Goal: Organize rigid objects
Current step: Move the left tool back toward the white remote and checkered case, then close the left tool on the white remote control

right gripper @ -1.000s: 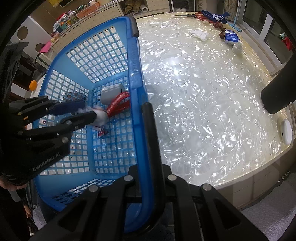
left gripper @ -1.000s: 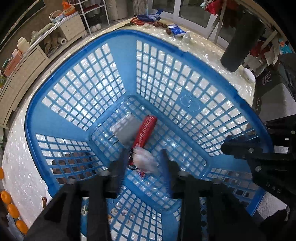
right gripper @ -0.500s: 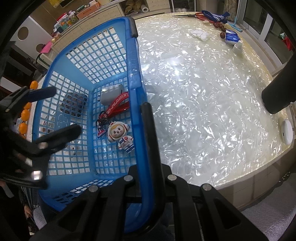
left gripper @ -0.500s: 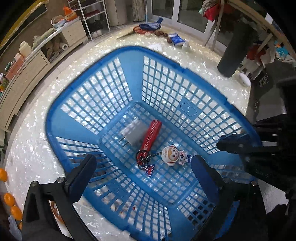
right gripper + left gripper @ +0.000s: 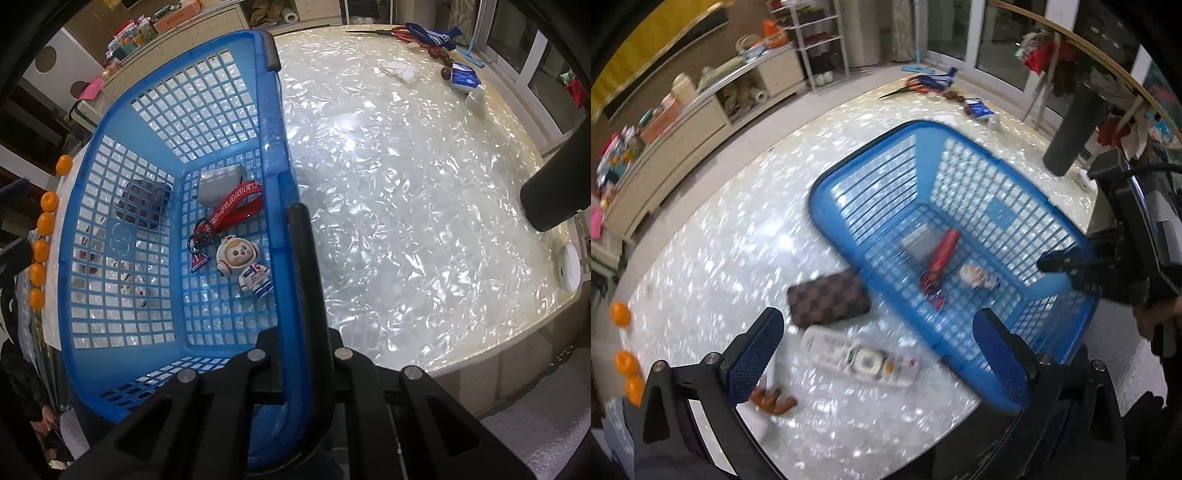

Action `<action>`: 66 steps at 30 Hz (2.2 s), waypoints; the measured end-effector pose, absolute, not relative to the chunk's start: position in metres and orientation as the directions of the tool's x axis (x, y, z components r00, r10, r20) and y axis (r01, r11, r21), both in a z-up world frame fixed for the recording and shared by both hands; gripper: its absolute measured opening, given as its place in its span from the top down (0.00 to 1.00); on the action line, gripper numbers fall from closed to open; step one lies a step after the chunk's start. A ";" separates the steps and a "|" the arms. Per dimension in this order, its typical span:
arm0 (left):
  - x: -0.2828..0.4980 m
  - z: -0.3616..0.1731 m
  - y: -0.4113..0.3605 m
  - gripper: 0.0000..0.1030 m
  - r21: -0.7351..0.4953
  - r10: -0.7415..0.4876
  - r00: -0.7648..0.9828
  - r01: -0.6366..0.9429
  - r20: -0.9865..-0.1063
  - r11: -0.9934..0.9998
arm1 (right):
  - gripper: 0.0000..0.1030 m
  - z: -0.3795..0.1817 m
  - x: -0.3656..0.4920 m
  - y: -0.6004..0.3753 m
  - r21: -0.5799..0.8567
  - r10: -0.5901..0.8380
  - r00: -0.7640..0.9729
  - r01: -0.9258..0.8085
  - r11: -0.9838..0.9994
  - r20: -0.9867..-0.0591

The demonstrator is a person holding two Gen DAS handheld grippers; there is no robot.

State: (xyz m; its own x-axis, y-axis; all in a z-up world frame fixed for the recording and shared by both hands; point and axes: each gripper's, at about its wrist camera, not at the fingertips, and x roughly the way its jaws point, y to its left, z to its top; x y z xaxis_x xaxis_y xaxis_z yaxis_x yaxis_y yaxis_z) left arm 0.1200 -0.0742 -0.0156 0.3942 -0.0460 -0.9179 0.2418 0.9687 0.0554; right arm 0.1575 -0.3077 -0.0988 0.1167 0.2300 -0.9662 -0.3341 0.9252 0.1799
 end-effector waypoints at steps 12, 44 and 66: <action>0.094 -0.063 0.025 0.00 -0.085 -0.070 0.291 -0.041 -0.954 0.996 | 0.93 -0.099 0.157 -0.302 0.155 0.207 0.121 -0.338 0.928 -0.971; 0.133 -0.168 0.006 0.00 -0.156 -0.065 0.208 -0.455 -0.976 0.877 | 0.93 -0.101 0.158 -0.304 0.174 0.225 0.108 -0.352 0.920 -0.968; 0.136 -0.193 -0.010 0.04 -0.019 0.031 0.098 -0.466 -0.995 0.885 | 0.93 -0.100 0.158 -0.304 0.179 0.230 0.108 -0.350 0.919 -0.967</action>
State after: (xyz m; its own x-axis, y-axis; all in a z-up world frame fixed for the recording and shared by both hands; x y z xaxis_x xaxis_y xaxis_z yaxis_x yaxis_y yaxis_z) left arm 0.1361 -0.0097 -0.1933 0.0980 0.0306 -0.9947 -0.4657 0.8848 -0.0187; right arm 0.1579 -0.3043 -0.1004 0.1077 0.2298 -0.9673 -0.3498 0.9195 0.1795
